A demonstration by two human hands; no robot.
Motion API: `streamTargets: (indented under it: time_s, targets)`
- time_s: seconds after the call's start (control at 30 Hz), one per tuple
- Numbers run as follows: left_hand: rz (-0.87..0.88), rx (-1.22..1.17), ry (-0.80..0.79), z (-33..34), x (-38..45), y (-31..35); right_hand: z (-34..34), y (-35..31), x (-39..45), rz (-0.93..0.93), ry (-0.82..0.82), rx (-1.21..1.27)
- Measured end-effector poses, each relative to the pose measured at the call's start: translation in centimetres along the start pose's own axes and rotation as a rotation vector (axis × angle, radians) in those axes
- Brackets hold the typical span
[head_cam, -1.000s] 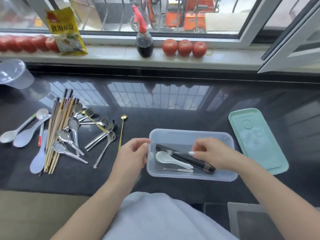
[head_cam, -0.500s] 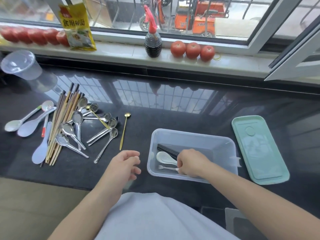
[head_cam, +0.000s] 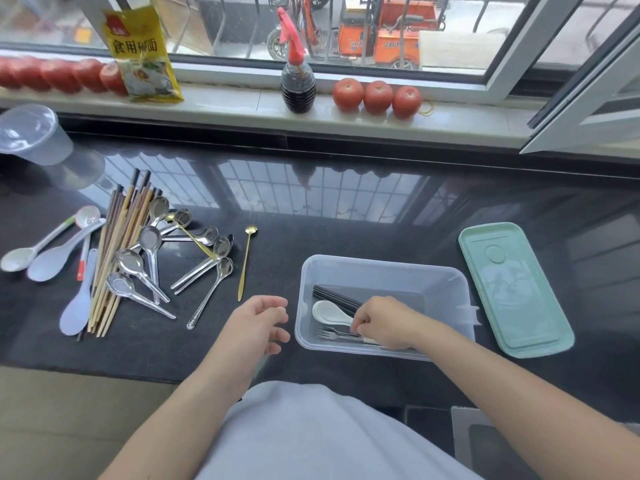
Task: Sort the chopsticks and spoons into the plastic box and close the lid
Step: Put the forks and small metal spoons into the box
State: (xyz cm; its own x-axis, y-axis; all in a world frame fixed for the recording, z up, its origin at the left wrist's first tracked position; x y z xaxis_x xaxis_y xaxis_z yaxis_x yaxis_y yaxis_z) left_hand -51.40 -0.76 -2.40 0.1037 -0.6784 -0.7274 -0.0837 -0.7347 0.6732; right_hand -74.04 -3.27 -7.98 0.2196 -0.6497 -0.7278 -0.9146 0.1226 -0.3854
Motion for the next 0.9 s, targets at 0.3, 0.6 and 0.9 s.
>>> streamTargets:
  time_s: [0.3,0.6,0.9]
  targets:
    - [-0.010,-0.030,0.035,-4.9,0.8,-0.2,-4.7,-10.5,-3.8,-0.161,0.249,0.663]
    - [-0.107,-0.046,0.091,-14.5,2.8,-3.0,4.5,-20.8,8.7,0.191,0.140,0.808]
    - [-0.088,0.014,-0.023,-23.3,6.5,-2.3,1.4,-20.6,17.0,0.484,0.558,0.328]
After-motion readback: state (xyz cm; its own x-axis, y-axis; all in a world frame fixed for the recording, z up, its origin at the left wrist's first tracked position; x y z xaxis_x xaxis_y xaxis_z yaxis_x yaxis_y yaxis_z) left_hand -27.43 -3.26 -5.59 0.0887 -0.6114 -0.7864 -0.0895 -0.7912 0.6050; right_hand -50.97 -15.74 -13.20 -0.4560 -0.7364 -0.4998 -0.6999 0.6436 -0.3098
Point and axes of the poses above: each hand's wrist, its own x-axis towards the middle knuckle, its own z-axis out of the palm, y = z × x, the point moved 7 cm from there along x, towards the middle knuckle, and after that the axes turned 2 degrees about y, right-handed, at the moved point
